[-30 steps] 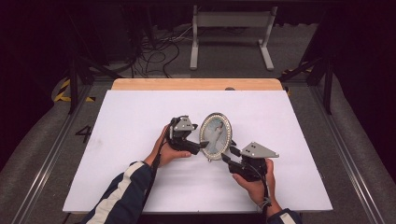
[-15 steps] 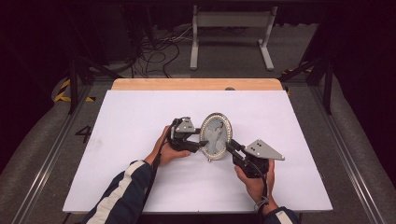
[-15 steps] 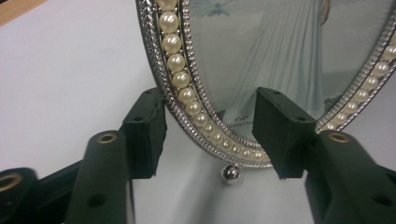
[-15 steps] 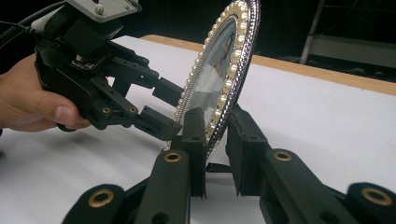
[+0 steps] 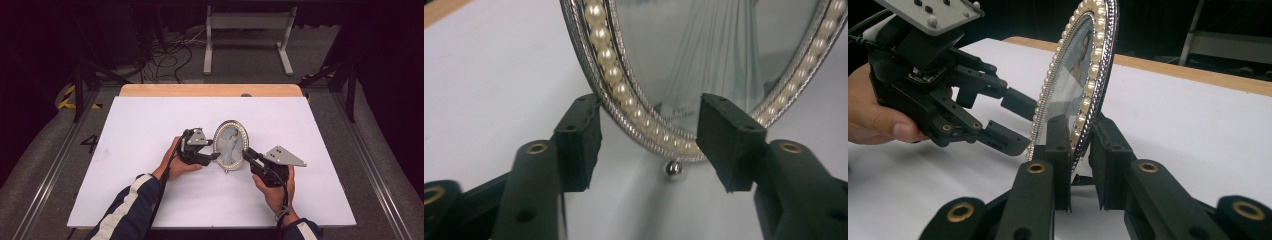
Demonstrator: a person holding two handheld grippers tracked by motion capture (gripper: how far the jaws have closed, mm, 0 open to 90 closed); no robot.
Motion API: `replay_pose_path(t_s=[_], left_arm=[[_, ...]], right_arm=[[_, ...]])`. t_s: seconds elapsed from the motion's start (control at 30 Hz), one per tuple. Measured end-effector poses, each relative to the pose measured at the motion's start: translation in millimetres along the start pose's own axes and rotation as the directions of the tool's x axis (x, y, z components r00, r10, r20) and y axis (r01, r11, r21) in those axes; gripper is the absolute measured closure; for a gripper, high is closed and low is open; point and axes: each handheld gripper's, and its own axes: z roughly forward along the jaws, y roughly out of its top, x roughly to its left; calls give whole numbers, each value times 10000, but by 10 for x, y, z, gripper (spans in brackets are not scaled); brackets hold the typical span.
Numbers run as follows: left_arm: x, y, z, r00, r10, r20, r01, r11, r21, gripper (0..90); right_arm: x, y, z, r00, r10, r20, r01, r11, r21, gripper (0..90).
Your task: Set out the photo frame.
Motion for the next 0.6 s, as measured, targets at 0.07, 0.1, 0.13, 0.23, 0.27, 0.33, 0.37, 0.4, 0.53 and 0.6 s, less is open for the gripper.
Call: replay_pose_path(t_s=[0.07,0.1,0.13,0.23,0.27,0.33,0.37,0.4,0.53,0.6], left_arm=[[1,22,41,9999,-81,132,81,10000,-6,397],[-1,30,63,9998,-107,162,108,9999,-17,373],[3,34,85,9995,-163,266,165,9998,-71,356],[14,25,110,9983,-404,414,414,9989,-232,336],[23,20,102,9981,-443,420,453,9987,-230,349],[37,12,81,9981,-493,370,502,9985,-233,395],[45,5,64,9979,-522,386,531,9983,-221,422],[42,4,54,9974,-585,409,594,9980,-208,433],[11,4,7,9991,-379,199,378,9993,19,446],[-1,-2,-19,9994,-316,110,315,9994,141,449]], right_arm=[[0,2,0,10000,-52,12,51,10000,12,793],[0,4,0,10000,3,-30,-3,10000,14,794],[-7,4,0,10000,-41,-34,41,10000,41,794],[-8,7,0,10000,-75,-35,75,10000,48,793],[-10,6,0,10000,-74,-38,75,10000,48,793],[-12,6,-1,9999,-99,-49,99,9999,62,793],[-18,9,0,9999,-119,-41,120,9999,82,792],[-27,10,0,10000,-63,-39,63,9999,130,792],[-55,12,19,9999,85,-60,-84,9998,166,791],[-60,19,32,10000,82,-49,-81,9998,181,790]])
